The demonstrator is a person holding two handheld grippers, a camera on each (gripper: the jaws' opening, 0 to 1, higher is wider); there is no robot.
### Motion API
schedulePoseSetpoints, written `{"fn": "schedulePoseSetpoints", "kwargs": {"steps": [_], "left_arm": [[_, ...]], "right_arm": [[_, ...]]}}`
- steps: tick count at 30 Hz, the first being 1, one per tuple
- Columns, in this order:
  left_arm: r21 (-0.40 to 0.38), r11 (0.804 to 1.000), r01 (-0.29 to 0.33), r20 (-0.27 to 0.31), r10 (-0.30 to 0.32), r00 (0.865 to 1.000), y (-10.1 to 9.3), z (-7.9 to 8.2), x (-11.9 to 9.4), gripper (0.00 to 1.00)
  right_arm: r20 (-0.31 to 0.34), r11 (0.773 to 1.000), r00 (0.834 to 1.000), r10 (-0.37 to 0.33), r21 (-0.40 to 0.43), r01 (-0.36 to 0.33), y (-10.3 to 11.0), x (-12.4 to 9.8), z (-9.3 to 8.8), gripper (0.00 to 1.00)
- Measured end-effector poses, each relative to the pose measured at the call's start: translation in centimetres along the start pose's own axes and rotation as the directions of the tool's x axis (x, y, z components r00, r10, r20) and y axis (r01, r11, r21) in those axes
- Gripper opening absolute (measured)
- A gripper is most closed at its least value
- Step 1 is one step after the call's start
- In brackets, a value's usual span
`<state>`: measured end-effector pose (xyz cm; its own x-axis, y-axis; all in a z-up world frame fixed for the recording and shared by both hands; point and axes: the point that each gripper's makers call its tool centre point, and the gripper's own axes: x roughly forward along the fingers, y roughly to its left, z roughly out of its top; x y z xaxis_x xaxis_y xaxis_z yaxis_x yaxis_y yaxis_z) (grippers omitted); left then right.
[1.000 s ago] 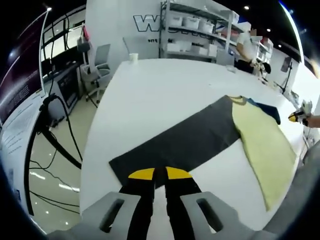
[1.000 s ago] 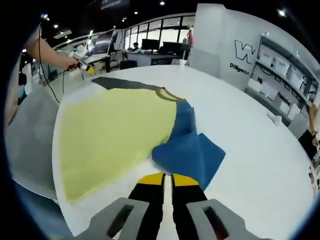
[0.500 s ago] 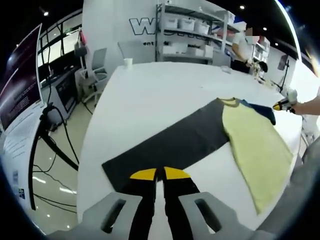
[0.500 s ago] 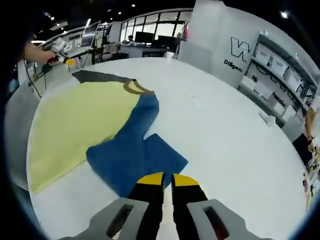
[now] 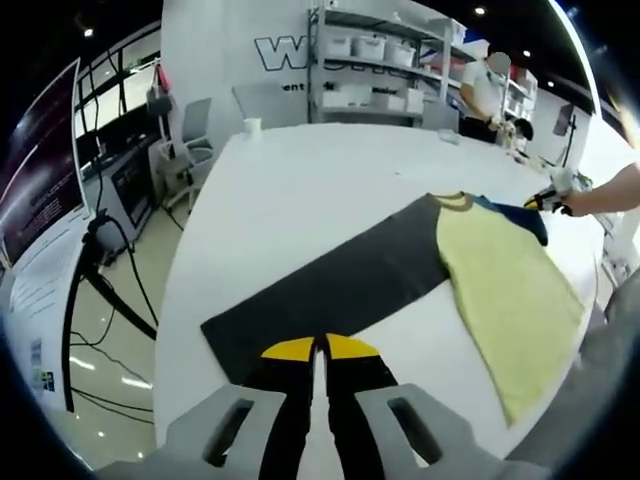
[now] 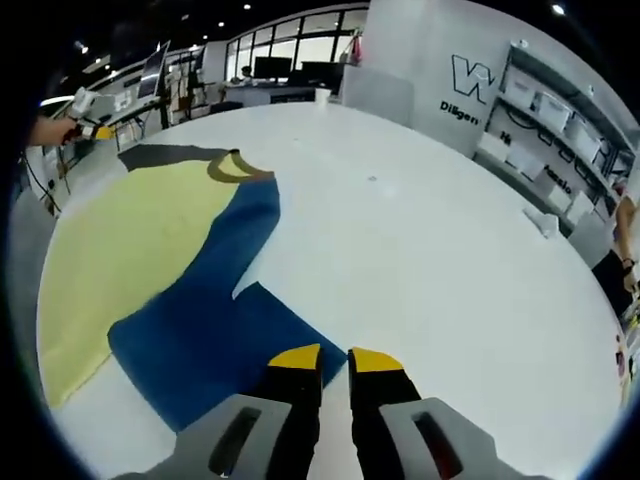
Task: Fold the garment on the visible template until the final outline fits inside the template.
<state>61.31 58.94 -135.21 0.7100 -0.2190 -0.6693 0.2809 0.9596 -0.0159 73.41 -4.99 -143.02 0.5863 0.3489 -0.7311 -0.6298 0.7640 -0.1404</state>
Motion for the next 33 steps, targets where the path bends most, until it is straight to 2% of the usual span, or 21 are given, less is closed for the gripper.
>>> {"fn": "schedulePoseSetpoints", "kwargs": {"steps": [5,9,17,26,33], "left_arm": [[-0.003,1.0,-0.001,0.0,0.001,1.0,0.0,0.0,0.0,0.01],[-0.001,1.0,-0.001,-0.001,0.001,1.0,-0.1,0.0,0.0,0.01],[0.005,1.0,0.004,0.006,-0.004,1.0,-0.4,0.7,0.3,0.0],[0.016,1.0,0.026,0.019,-0.026,0.999,-1.3,1.4,0.6,0.0],[0.024,0.999,0.046,0.032,-0.047,0.998,-2.2,1.9,0.7,0.0]], "right_arm": [[-0.034,1.0,0.999,0.028,0.01,-0.027,0.2,0.8,-0.6,0.04],[-0.027,1.0,0.999,0.027,0.016,-0.027,-0.1,0.8,-0.5,0.02],[-0.054,1.0,0.998,0.027,-0.003,-0.028,0.1,-0.2,-1.5,0.0],[-0.1,0.999,0.994,-0.034,0.021,0.037,-0.2,-3.5,-5.2,0.0],[-0.135,0.99,0.984,-0.119,0.065,0.128,0.1,-7.0,-9.0,0.0]]}}
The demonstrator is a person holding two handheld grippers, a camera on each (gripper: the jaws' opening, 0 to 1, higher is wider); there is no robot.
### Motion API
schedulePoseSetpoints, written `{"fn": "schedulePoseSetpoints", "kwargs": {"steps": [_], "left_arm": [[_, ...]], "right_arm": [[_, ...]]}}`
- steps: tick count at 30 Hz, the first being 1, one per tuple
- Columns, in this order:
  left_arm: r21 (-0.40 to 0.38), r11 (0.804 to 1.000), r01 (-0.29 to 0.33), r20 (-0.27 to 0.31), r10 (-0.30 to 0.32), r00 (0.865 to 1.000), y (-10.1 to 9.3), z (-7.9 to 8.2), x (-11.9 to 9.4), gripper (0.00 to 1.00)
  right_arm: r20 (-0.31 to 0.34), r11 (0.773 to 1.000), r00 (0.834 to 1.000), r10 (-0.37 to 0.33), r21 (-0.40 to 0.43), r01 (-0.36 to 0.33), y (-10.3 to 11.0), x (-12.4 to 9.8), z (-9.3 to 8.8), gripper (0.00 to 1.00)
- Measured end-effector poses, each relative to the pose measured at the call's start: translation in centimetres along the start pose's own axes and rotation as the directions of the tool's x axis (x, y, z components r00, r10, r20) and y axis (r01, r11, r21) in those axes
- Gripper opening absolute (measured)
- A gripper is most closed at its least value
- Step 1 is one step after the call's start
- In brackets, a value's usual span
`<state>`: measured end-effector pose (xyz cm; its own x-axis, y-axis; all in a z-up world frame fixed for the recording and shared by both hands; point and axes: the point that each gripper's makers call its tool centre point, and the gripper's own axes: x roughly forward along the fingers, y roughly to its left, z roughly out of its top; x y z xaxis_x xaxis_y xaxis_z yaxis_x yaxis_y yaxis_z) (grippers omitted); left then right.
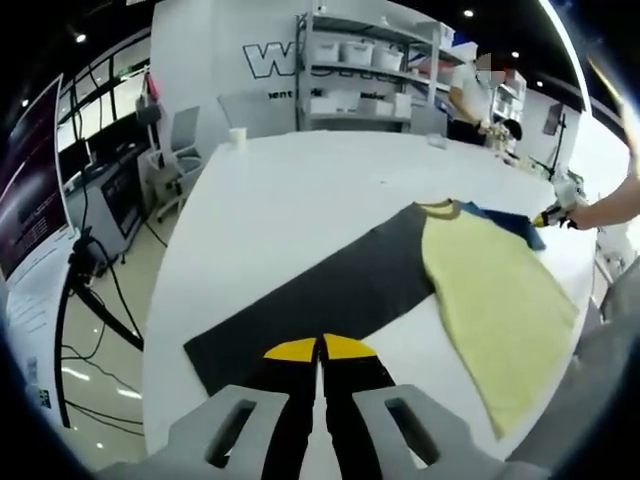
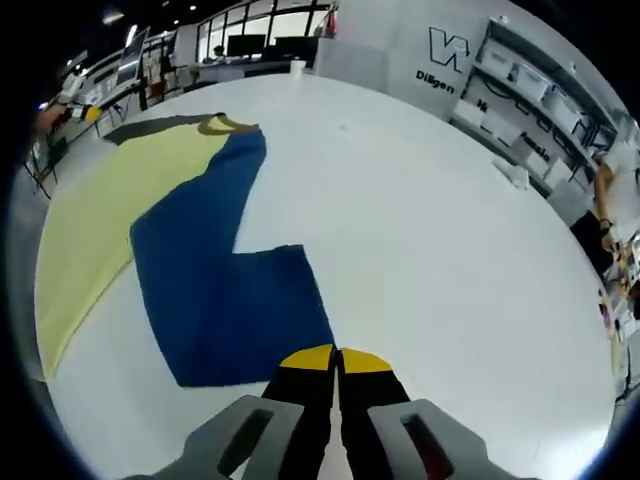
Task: Fold the garment on the visible template until the final outline fits inside the template.
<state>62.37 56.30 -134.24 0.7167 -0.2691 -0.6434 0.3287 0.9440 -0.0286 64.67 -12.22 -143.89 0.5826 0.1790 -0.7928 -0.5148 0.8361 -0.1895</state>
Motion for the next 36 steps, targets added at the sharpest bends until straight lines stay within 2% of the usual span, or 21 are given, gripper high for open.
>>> {"fn": "schedulePoseSetpoints", "kwargs": {"steps": [5,12,20,23,25,28,33,36], "left_arm": [[0.007,1.0,0.011,0.012,-0.011,1.0,-0.5,0.5,-0.1,0.0],[0.014,0.999,0.03,0.031,-0.031,0.999,-1.3,1.1,-0.1,0.0],[0.023,0.998,0.056,0.048,-0.057,0.997,-2.5,1.7,0.1,0.0],[0.025,0.998,0.06,0.051,-0.061,0.997,-2.7,1.7,0.1,0.0],[0.025,0.998,0.06,0.054,-0.062,0.997,-2.7,1.7,-0.1,0.0],[0.024,0.998,0.06,0.056,-0.061,0.997,-2.8,1.7,-0.2,0.0],[0.024,0.998,0.059,0.053,-0.06,0.997,-2.9,1.4,-0.4,0.0],[0.025,0.998,0.06,0.051,-0.061,0.997,-3.0,1.3,-0.4,0.0]], "right_arm": [[-0.032,0.999,0.999,-0.038,0.019,0.038,0.7,-2.2,-2.9,0.0],[-0.059,1.0,0.998,-0.005,-0.011,0.004,3.8,-4.7,-5.4,0.0],[-0.066,0.993,0.996,0.064,-0.099,-0.07,6.8,-6.0,-6.1,0.0],[-0.071,0.981,0.994,0.084,-0.167,-0.095,7.8,-6.4,-6.1,0.0],[-0.047,0.972,0.993,0.105,-0.206,-0.113,8.4,-6.6,-5.6,0.0],[-0.056,0.942,0.991,0.122,-0.307,-0.133,8.8,-7.0,-5.7,0.0],[-0.064,0.918,0.988,0.141,-0.366,-0.154,9.1,-6.8,-5.5,0.03],[-0.077,0.895,0.983,0.166,-0.406,-0.183,9.6,-6.3,-5.2,0.06]]}}
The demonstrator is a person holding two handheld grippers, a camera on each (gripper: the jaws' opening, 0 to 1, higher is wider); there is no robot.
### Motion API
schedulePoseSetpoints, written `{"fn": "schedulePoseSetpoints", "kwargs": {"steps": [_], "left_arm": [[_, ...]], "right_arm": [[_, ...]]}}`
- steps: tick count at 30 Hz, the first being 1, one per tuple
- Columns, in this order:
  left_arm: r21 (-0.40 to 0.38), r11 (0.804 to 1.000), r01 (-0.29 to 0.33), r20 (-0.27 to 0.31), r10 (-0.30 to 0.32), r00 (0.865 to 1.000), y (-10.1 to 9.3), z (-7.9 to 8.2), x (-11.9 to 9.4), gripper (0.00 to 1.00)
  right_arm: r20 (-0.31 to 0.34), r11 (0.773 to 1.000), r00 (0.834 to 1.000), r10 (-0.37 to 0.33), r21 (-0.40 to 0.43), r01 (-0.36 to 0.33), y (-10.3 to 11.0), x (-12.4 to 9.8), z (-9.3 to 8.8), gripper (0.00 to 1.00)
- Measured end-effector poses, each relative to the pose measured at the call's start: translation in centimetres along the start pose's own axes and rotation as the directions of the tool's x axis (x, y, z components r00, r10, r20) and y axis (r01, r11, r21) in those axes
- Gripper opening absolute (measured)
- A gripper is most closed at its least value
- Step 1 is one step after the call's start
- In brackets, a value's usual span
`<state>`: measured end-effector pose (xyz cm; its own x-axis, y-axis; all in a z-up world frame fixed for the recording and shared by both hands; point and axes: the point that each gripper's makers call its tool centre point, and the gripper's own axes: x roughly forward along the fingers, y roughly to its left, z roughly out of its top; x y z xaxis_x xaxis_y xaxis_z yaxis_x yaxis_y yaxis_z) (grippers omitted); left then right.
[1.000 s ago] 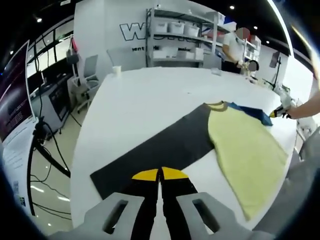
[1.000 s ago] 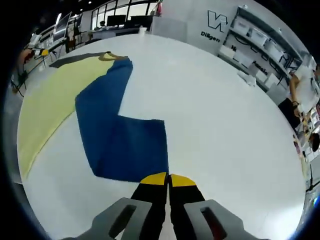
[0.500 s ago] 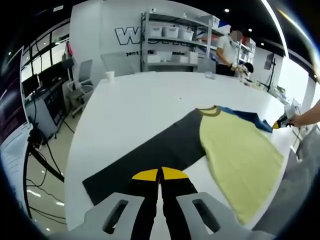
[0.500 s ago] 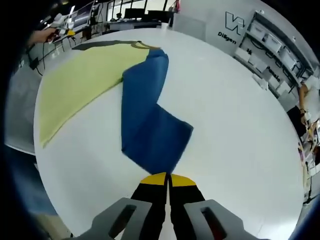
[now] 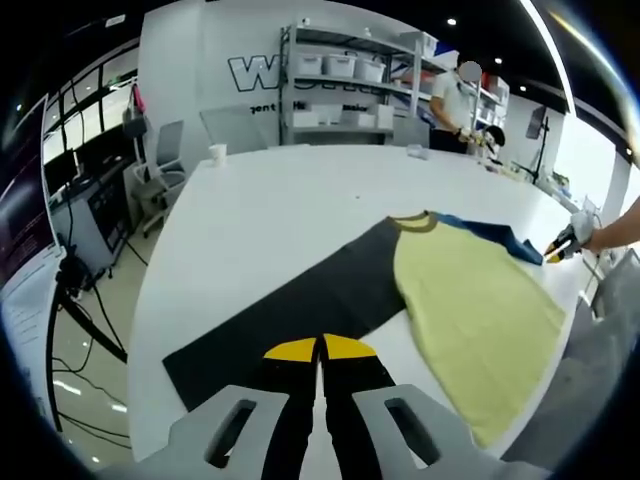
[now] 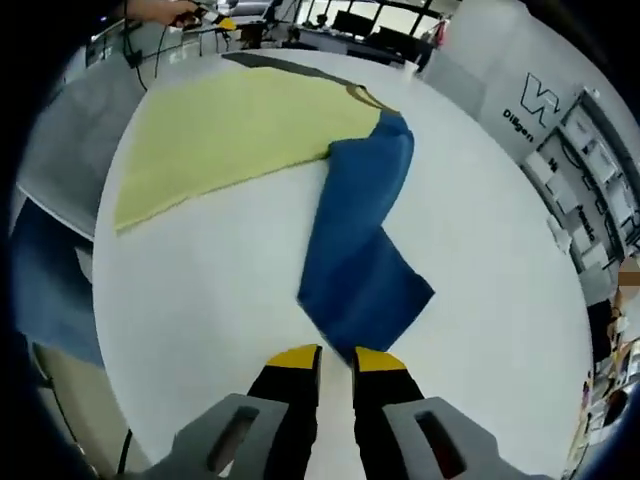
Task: Fold the garment on the visible template until the final outline fits inside the template.
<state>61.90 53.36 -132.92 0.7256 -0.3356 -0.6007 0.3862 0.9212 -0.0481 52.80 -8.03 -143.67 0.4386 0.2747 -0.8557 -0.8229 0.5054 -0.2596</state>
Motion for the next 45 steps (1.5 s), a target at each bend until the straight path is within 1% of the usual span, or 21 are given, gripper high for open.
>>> {"fn": "schedulePoseSetpoints", "kwargs": {"steps": [2,4,7,10,13,19,21,23,25,26,28,29,30,32,35,37,38,42,43,44,45], "left_arm": [[0.001,1.0,0.0,-0.004,0.0,1.0,0.0,-0.1,0.0,0.0],[0.0,1.0,-0.001,-0.005,0.001,1.0,0.0,-0.2,-0.1,0.0],[0.0,1.0,-0.003,-0.005,0.003,1.0,0.0,-0.2,-0.2,0.0],[-0.002,1.0,-0.007,-0.004,0.007,1.0,0.2,-0.1,-0.3,0.0],[-0.004,1.0,-0.009,-0.005,0.009,1.0,0.3,-0.2,-0.2,0.0],[-0.006,1.0,-0.005,-0.006,0.005,1.0,0.0,-0.3,0.0,0.0],[-0.003,1.0,-0.004,-0.005,0.004,1.0,0.0,-0.2,0.0,0.0],[-0.004,1.0,-0.003,-0.004,0.003,1.0,0.0,-0.1,0.0,0.0],[-0.002,1.0,-0.002,-0.003,0.002,1.0,0.0,0.0,0.0,0.0],[-0.001,1.0,-0.002,-0.002,0.002,1.0,0.0,0.1,0.0,0.0],[0.002,1.0,0.0,-0.002,0.0,1.0,0.0,0.1,0.1,0.0],[0.003,1.0,0.001,-0.002,-0.001,1.0,0.0,0.2,0.1,0.0],[0.003,1.0,0.002,-0.001,-0.002,1.0,-0.1,0.2,0.1,0.0],[0.004,1.0,0.006,0.001,-0.006,1.0,-0.3,0.3,0.2,0.0],[0.007,1.0,0.011,0.003,-0.011,1.0,-0.6,0.4,0.2,0.0],[0.008,1.0,0.015,0.003,-0.015,1.0,-0.8,0.4,0.2,0.0],[0.01,1.0,0.016,0.005,-0.016,1.0,-0.9,0.5,0.2,0.0],[0.011,1.0,0.018,0.009,-0.018,1.0,-1.0,0.6,0.1,0.0],[0.011,1.0,0.019,0.01,-0.019,1.0,-1.0,0.7,0.1,0.0],[0.011,1.0,0.019,0.012,-0.019,1.0,-1.0,0.7,0.1,0.0],[0.01,1.0,0.019,0.013,-0.019,1.0,-1.1,0.7,0.0,0.0]], "right_arm": [[-0.013,0.999,1.0,0.014,-0.044,-0.014,-0.1,0.4,0.2,0.07],[-0.008,0.999,1.0,0.022,-0.038,-0.022,-0.5,0.5,0.5,0.06],[-0.007,0.999,0.999,0.047,-0.007,-0.047,-0.9,0.5,0.3,0.06],[-0.002,0.997,0.997,0.077,-0.006,-0.077,-0.7,0.5,0.1,0.05],[-0.002,0.993,0.993,0.116,-0.014,-0.116,-0.2,0.5,0.1,0.0],[-0.017,0.993,0.993,0.116,-0.013,-0.116,-0.2,0.7,0.2,0.0],[-0.02,0.99,0.99,0.137,-0.016,-0.137,0.4,0.5,0.3,0.0],[-0.009,0.989,0.989,0.145,-0.014,-0.145,0.7,0.1,0.6,0.0],[0.017,0.987,0.987,0.159,0.01,-0.159,1.3,-0.3,1.2,0.0],[0.062,0.978,0.977,0.205,0.032,-0.207,2.4,-0.7,2.1,0.0],[0.058,0.973,0.972,0.228,0.028,-0.23,3.0,-1.2,2.2,0.0],[0.07,0.967,0.966,0.248,0.035,-0.251,3.4,-1.4,2.5,0.0],[0.1,0.959,0.956,0.275,0.05,-0.28,4.0,-1.7,3.1,0.0],[0.114,0.955,0.952,0.284,0.059,-0.292,4.2,-2.4,3.7,0.0],[0.169,0.926,0.926,0.338,0.118,-0.36,5.4,-3.4,4.9,0.0],[0.225,0.894,0.9,0.374,0.17,-0.414,6.1,-4.2,6.0,0.0],[0.231,0.897,0.9,0.371,0.161,-0.411,5.9,-4.3,6.1,0.0],[0.33,0.844,0.852,0.407,0.22,-0.488,6.6,-5.9,8.4,0.0],[0.361,0.823,0.834,0.416,0.24,-0.515,6.7,-6.3,9.0,0.0],[0.411,0.784,0.804,0.43,0.272,-0.558,7.0,-6.9,10.0,0.0],[0.44,0.777,0.794,0.419,0.28,-0.564,6.7,-7.2,10.5,0.0]]}}
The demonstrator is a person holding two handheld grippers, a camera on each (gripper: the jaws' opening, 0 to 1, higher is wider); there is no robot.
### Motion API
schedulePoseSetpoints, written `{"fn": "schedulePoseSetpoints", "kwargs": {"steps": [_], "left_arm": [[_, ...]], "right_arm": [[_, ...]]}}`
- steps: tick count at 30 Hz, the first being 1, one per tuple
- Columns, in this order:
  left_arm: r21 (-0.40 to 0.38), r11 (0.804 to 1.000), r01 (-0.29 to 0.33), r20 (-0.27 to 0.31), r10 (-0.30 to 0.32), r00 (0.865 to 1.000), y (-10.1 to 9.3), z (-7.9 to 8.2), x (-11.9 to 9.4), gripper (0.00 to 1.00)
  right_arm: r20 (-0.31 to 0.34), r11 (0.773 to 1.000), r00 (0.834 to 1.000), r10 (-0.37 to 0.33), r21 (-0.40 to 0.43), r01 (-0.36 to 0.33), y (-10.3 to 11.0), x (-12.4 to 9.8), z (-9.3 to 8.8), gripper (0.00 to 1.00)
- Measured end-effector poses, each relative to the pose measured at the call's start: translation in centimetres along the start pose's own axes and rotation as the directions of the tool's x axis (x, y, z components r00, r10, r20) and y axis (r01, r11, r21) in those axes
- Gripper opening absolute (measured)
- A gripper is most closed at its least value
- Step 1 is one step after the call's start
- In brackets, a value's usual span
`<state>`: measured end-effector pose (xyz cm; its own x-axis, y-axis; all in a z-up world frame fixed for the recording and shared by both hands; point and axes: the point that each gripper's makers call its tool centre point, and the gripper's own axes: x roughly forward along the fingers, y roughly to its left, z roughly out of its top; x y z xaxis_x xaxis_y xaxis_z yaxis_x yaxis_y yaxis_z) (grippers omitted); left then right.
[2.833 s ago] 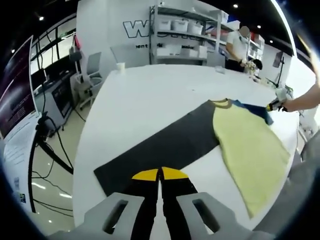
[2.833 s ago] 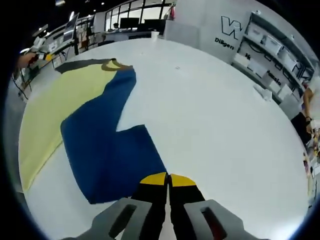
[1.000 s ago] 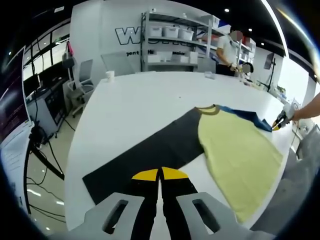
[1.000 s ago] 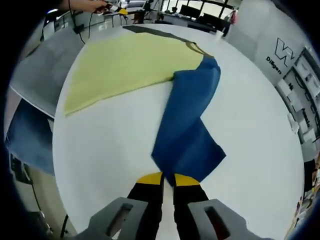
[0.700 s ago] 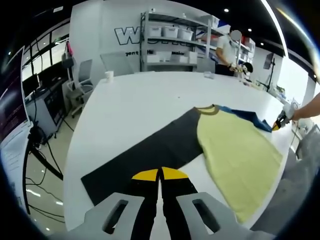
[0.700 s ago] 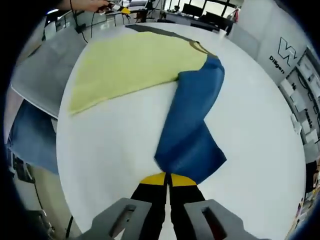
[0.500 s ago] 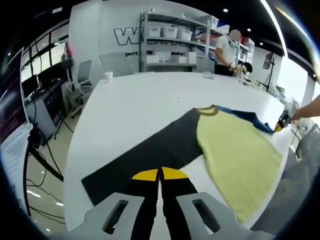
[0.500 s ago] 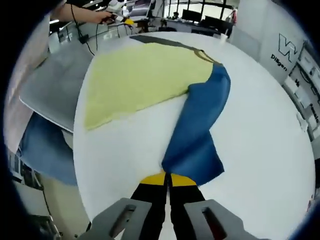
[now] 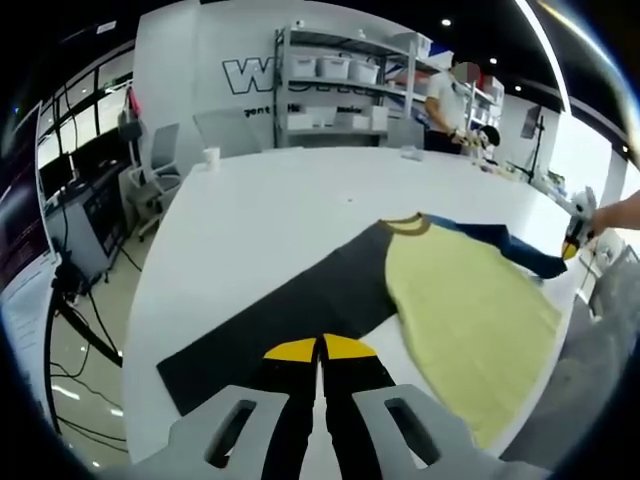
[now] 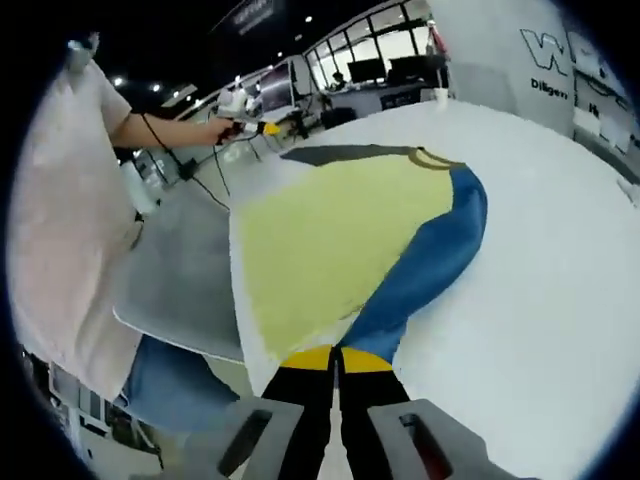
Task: Fold the garment on the visible template until the final outline fits inside the template.
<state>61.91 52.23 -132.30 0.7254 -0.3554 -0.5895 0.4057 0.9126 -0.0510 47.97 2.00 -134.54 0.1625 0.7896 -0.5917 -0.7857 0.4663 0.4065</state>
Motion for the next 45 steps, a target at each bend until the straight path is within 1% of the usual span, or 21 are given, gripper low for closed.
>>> {"fn": "schedulePoseSetpoints", "kwargs": {"steps": [3,6,10,12,14,18,19,21,23,24,25,26,28,30,31,33,35,36,39,42,45], "left_arm": [[0.001,1.0,0.001,0.001,-0.001,1.0,-0.1,0.0,-0.1,0.0],[0.002,1.0,0.0,0.0,0.0,1.0,-0.1,-0.1,-0.3,0.0],[0.004,1.0,-0.005,-0.004,0.005,1.0,0.1,-0.3,-0.5,0.0],[0.004,1.0,-0.007,-0.005,0.007,1.0,0.2,-0.3,-0.6,0.0],[0.005,1.0,-0.009,-0.009,0.009,1.0,0.2,-0.3,-0.7,0.0],[0.007,1.0,-0.01,-0.012,0.01,1.0,0.1,-0.3,-0.6,0.0],[0.008,1.0,-0.009,-0.013,0.01,1.0,0.0,-0.3,-0.6,0.0],[0.01,1.0,-0.009,-0.017,0.009,1.0,0.1,-0.3,-0.6,0.0],[0.009,1.0,-0.011,-0.019,0.011,1.0,0.1,-0.3,-0.5,0.0],[0.009,1.0,-0.011,-0.019,0.011,1.0,0.1,-0.3,-0.4,0.0],[0.01,1.0,-0.011,-0.021,0.011,1.0,0.1,-0.3,-0.3,0.0],[0.01,1.0,-0.01,-0.022,0.01,1.0,0.0,-0.2,-0.3,0.0],[0.012,1.0,-0.008,-0.024,0.009,1.0,-0.1,-0.2,-0.2,0.0],[0.015,1.0,-0.007,-0.026,0.007,1.0,-0.3,-0.2,-0.1,0.0],[0.017,1.0,-0.005,-0.028,0.005,1.0,-0.5,-0.2,-0.1,0.0],[0.021,1.0,-0.003,-0.03,0.004,1.0,-0.7,-0.1,0.0,0.0],[0.025,1.0,-0.002,-0.033,0.003,0.999,-0.8,-0.1,-0.1,0.0],[0.027,1.0,-0.002,-0.034,0.003,0.999,-0.8,-0.1,-0.1,0.0],[0.029,1.0,-0.004,-0.037,0.005,0.999,-0.7,-0.1,-0.1,0.0],[0.032,0.999,-0.005,-0.04,0.006,0.999,-0.8,-0.1,-0.1,0.0],[0.034,0.999,-0.004,-0.043,0.005,0.999,-1.0,-0.1,-0.1,0.0]], "right_arm": [[0.106,0.997,0.994,0.003,0.072,-0.011,-0.3,-0.6,1.8,0.0],[0.161,0.993,0.987,-0.025,0.114,0.006,-1.2,-1.3,2.5,0.0],[0.163,0.987,0.984,-0.076,0.154,0.051,-3.3,-2.6,1.9,0.0],[0.15,0.977,0.979,-0.141,0.178,0.113,-5.0,-3.3,1.2,0.0],[0.146,0.965,0.975,-0.168,0.228,0.132,-6.2,-3.9,0.6,0.0],[0.194,0.951,0.967,-0.163,0.292,0.101,-6.5,-4.7,0.8,0.0],[0.221,0.943,0.968,-0.118,0.329,0.04,-5.9,-4.9,1.1,0.0],[0.212,0.939,0.971,-0.109,0.342,0.031,-5.9,-5.1,0.9,0.0],[0.27,0.926,0.958,-0.1,0.377,-0.01,-5.9,-5.3,1.7,0.0],[0.277,0.917,0.955,-0.106,0.398,-0.014,-6.1,-5.4,1.7,0.0],[0.275,0.912,0.956,-0.106,0.409,-0.017,-6.4,-5.5,1.4,0.0],[0.244,0.908,0.957,-0.155,0.418,0.04,-7.6,-5.5,0.5,0.0],[0.169,0.904,0.965,-0.199,0.413,0.114,-8.9,-5.1,-1.2,0.0],[0.105,0.89,0.963,-0.25,0.416,0.186,-10.2,-4.9,-2.7,0.0],[0.081,0.894,0.96,-0.267,0.394,0.215,-10.9,-4.9,-3.2,0.0],[0.076,0.866,0.954,-0.29,0.445,0.228,-11.8,-4.8,-3.5,0.0],[0.067,0.861,0.94,-0.336,0.425,0.277,-13.0,-5.1,-3.9,0.0],[0.049,0.844,0.921,-0.386,0.423,0.331,-14.2,-5.5,-4.2,0.0],[0.04,0.823,0.901,-0.432,0.427,0.376,-15.8,-5.7,-4.3,0.0],[0.007,0.805,0.873,-0.487,0.392,0.446,-17.0,-5.9,-4.5,0.0],[-0.013,0.779,0.827,-0.563,0.327,0.535,-18.8,-6.6,-4.4,0.0]]}}
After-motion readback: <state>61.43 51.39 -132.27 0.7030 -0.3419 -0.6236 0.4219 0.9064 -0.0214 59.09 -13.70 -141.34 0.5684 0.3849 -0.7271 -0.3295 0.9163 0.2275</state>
